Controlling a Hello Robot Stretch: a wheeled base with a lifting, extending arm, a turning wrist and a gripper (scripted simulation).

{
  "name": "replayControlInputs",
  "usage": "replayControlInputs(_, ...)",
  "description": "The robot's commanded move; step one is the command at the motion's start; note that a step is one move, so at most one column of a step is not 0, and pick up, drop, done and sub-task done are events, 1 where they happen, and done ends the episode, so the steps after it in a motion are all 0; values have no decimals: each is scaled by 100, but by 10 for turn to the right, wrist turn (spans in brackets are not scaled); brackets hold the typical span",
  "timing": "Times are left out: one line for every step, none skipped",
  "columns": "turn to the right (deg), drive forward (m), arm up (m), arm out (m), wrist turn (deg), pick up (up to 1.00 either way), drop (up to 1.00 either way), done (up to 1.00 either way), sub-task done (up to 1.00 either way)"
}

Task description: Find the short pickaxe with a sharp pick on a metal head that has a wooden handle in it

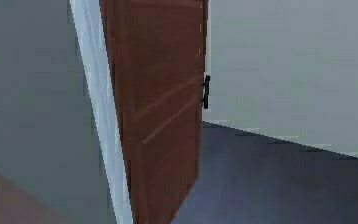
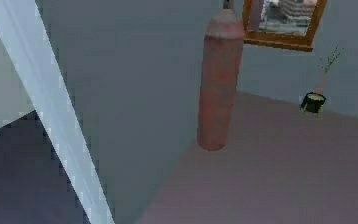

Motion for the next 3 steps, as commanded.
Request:
replayControlInputs(0, 40, 0, 0, 0, 0, 0, 0, 0)
replayControlInputs(270, 0, 0, 0, 0, 0, 0, 0, 0)
replayControlInputs(30, 0, 0, 0, 0, 0, 0, 0, 0)
